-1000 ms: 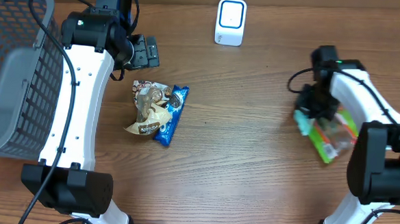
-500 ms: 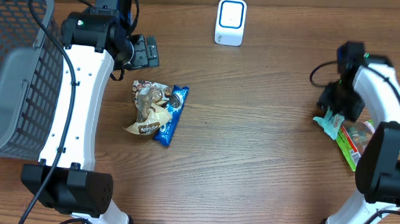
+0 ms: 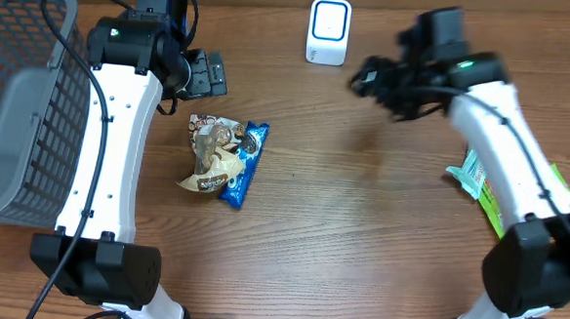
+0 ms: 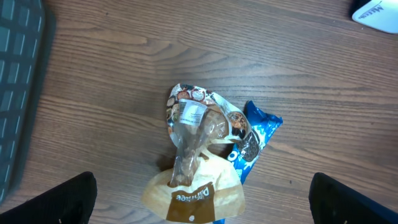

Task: Scan the item barcode
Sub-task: 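Reach the right gripper to the blue Oreo packet and grasp it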

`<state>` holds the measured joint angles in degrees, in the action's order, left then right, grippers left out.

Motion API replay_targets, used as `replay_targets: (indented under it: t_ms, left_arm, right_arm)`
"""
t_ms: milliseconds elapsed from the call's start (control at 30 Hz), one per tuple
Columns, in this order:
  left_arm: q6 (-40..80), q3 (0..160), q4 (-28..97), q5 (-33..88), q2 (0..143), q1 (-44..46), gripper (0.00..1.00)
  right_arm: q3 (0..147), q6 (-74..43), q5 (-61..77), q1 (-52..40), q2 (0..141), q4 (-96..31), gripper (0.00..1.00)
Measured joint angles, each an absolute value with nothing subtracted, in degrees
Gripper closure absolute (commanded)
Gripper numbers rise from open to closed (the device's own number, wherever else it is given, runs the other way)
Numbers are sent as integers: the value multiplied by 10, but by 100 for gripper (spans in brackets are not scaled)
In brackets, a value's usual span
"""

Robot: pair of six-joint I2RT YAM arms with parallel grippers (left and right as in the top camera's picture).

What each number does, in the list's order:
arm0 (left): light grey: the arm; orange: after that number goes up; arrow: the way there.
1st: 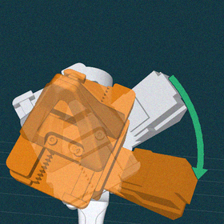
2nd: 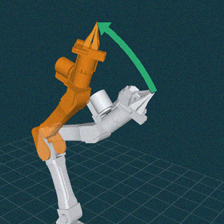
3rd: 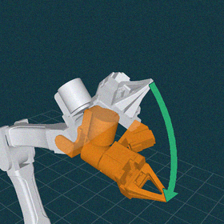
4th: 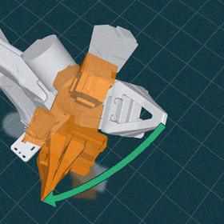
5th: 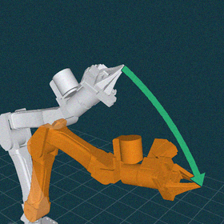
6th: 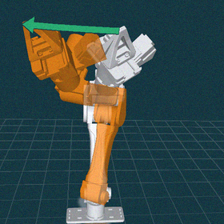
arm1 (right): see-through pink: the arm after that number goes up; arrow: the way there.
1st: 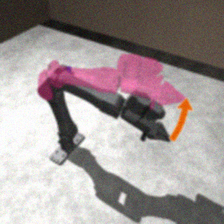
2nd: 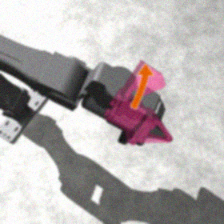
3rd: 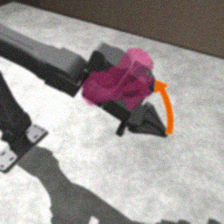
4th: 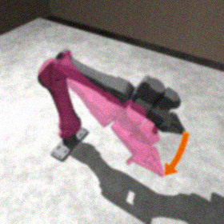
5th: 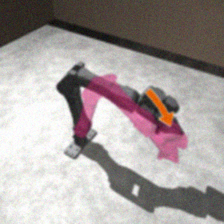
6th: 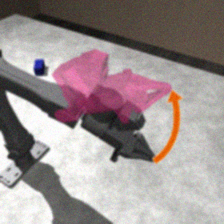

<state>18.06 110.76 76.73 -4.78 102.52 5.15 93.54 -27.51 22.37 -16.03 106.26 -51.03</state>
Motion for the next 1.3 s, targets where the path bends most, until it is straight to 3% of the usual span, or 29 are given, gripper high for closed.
replay_targets:
  t_ms: [300, 500, 967, 1300]
  left_arm:
    - [181, 1108, 767, -48, 1025, 51, 0]
    - [181, 1108, 767, -48, 1025, 51, 0]
    - [181, 1108, 767, -48, 1025, 51, 0]
    - [181, 1108, 767, -48, 1025, 51, 0]
  right_arm:
    - [782, -419, 198, -308, 1078, -328, 33]
    - [757, -465, 129, -380, 1092, -249, 38]
    - [755, -479, 150, -404, 1200, -101, 44]
    - [755, -481, 163, -450, 1215, -89, 62]
